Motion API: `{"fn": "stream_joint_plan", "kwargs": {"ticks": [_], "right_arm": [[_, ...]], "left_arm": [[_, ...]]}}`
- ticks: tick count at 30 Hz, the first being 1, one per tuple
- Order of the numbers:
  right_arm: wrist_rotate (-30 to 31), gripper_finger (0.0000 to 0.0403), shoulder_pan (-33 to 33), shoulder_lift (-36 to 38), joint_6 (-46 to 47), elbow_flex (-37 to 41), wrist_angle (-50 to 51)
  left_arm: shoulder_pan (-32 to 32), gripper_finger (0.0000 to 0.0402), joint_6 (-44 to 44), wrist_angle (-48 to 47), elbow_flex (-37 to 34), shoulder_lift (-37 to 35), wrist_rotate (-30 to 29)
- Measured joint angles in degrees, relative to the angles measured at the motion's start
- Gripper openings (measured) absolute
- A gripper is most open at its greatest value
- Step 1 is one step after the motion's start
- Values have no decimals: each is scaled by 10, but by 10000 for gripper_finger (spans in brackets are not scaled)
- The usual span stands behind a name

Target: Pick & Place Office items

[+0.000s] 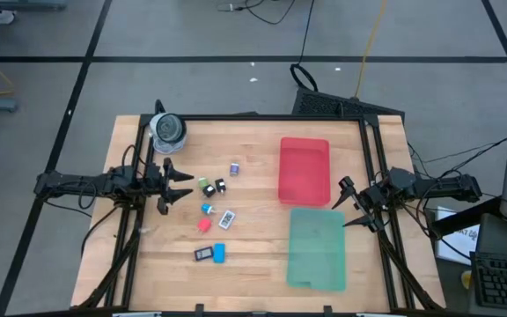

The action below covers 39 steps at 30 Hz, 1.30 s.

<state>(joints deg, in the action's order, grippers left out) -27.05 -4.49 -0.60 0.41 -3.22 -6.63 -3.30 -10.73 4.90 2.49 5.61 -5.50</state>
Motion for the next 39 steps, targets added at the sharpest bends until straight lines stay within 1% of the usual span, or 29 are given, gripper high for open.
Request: {"fn": "stream_joint_plan", "kwargs": {"ticks": [13, 19, 23, 30, 33, 39], "right_arm": [[0, 267, 0, 0, 0, 0, 0], [0, 267, 0, 0, 0, 0, 0], [0, 267, 0, 0, 0, 0, 0], [0, 267, 0, 0, 0, 0, 0], [0, 267, 0, 0, 0, 0, 0], [0, 267, 0, 0, 0, 0, 0]], "left_arm": [[0, 228, 0, 1, 0, 0, 0], [0, 228, 24, 19, 0, 0, -10], [0, 228, -8, 38, 0, 0, -10], [0, 228, -25, 50, 0, 0, -10], [0, 228, -63, 53, 0, 0, -20], [0, 228, -165, 51, 0, 0, -63]]}}
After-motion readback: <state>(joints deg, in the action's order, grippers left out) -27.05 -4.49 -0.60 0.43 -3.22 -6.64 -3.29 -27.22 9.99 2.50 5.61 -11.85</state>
